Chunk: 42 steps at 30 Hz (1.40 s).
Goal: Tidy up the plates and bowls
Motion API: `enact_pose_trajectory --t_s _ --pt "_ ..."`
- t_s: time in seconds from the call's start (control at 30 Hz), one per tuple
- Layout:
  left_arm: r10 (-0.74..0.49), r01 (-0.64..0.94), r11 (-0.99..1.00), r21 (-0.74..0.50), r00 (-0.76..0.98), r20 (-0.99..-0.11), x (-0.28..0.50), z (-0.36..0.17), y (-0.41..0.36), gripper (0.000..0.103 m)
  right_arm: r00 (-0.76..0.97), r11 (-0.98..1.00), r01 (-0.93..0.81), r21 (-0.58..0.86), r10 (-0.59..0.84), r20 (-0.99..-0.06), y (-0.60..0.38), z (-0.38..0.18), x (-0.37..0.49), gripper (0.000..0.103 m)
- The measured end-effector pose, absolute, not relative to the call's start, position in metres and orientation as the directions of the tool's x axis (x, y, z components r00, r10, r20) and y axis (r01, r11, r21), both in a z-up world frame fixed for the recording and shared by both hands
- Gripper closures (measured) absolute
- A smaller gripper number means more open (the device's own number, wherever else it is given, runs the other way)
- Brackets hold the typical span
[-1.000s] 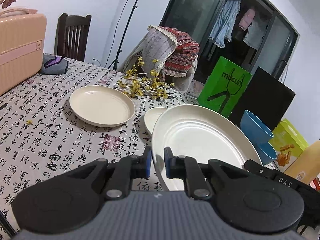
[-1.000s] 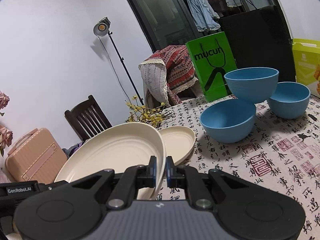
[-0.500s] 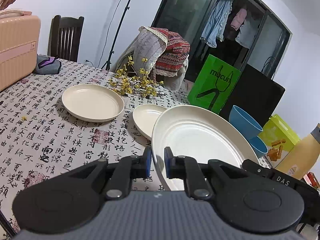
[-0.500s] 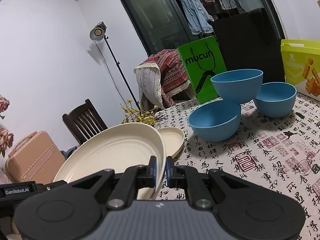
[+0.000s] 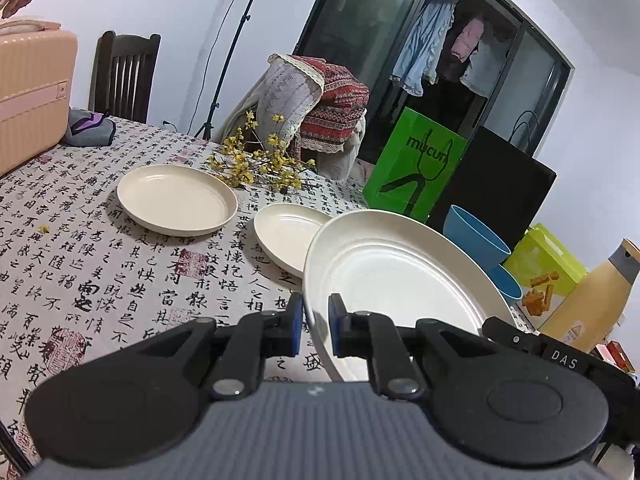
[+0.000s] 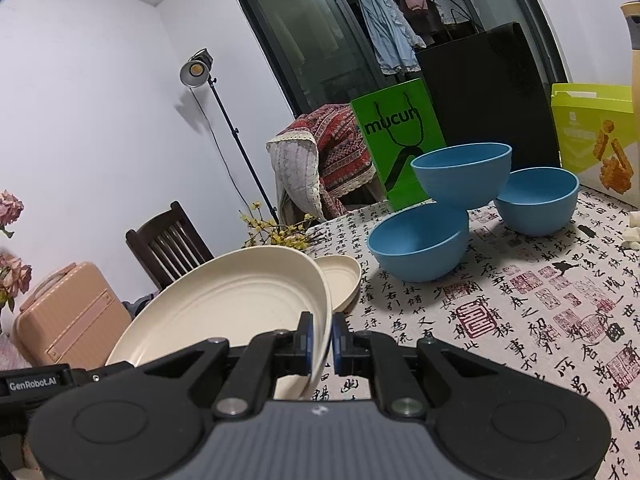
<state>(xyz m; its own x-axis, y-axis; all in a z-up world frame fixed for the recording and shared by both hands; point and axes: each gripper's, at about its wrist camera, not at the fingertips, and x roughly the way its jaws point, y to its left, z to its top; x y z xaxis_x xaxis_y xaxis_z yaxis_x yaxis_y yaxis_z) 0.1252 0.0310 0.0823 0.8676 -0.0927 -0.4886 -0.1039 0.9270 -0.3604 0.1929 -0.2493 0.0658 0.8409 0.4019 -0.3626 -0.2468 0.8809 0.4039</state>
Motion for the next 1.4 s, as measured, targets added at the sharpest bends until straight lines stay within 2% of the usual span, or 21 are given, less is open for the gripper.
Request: enact_pose_trajectory --t_s 0.47,1.4 --pt "-0.126 -0.058 0.937 -0.344 0.864 -0.488 0.121 0.075 0.012 0.089 0.849 0.882 -0.212 0.421 0.380 -0.368 -0.271 0.052 0.185 0.094" --pt "-0.165 -0.010 0.952 -0.306 0.824 -0.542 0.132 0.042 -0.016 0.089 0.851 0.891 -0.152 0.428 0.338 -0.401 -0.300 0.019 0.179 0.094"
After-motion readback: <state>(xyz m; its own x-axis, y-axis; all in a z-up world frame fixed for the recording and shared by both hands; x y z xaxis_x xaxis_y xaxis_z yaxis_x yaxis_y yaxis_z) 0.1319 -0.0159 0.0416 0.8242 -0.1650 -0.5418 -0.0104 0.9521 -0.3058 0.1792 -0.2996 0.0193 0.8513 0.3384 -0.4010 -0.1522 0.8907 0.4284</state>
